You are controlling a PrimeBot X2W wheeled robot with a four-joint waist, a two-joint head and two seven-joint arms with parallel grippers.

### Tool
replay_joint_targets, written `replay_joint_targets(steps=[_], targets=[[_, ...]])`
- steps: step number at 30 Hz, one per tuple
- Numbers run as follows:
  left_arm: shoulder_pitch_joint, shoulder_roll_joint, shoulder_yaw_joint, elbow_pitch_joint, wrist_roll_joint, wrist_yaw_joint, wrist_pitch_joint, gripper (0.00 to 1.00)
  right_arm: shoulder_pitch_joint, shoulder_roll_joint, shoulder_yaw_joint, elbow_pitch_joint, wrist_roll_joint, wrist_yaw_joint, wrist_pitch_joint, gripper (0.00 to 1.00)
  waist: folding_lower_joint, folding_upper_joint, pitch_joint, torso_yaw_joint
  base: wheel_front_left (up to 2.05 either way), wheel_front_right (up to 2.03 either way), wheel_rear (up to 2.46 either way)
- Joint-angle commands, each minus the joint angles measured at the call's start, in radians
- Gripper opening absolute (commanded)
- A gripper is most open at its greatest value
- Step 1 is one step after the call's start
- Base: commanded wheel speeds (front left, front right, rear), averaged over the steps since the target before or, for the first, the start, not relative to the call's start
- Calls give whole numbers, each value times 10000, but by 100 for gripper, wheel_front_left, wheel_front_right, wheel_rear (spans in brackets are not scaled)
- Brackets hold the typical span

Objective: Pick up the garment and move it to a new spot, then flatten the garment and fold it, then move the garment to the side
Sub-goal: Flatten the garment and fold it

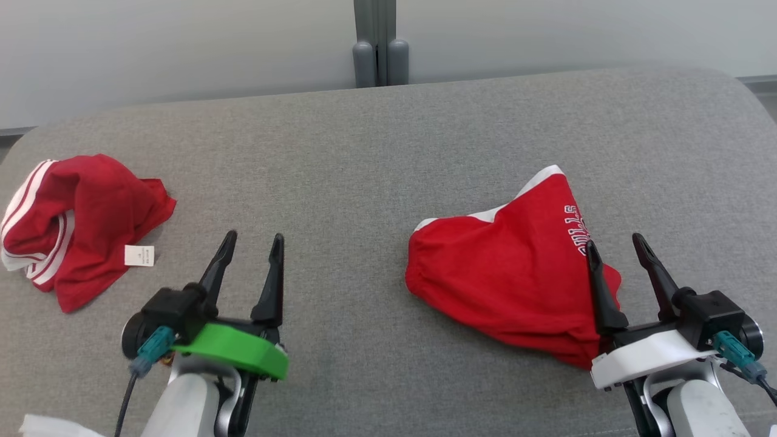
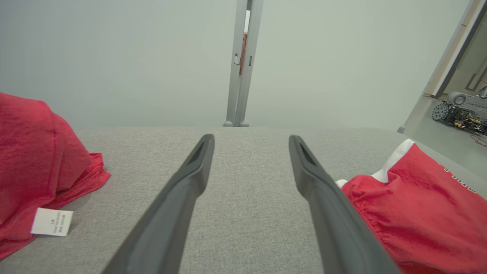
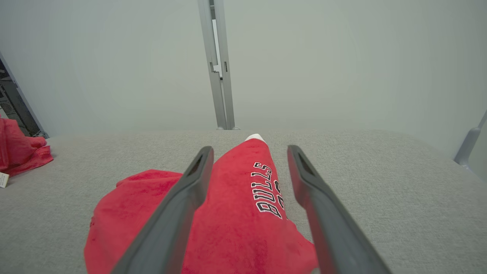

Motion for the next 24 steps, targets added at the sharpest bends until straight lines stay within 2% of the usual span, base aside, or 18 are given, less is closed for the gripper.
replay_joint_targets(steps=[1,5,14,18,24], targets=[[-443,109,-252,97,31,9,-4,100,-126,54,92,-66,-49,-12,-32,100,0,0,195,-226,0,0,0],[-1507,186,-1300,628,-104,9,-4,100,-274,142,412,-27,64,-11,-32,100,0,0,384,-548,0,0,0],[-3233,364,-4318,2644,-968,12,44,100,-657,263,638,68,192,-11,-32,100,0,0,842,-1408,0,0,0],[-3561,410,-5164,3504,-1550,14,107,100,-724,330,612,47,189,-11,-32,100,0,0,1059,-1699,0,0,0],[-3917,286,-5939,4835,-2382,14,239,100,-864,382,576,43,245,-11,-32,100,0,0,1352,-1959,0,0,0]])
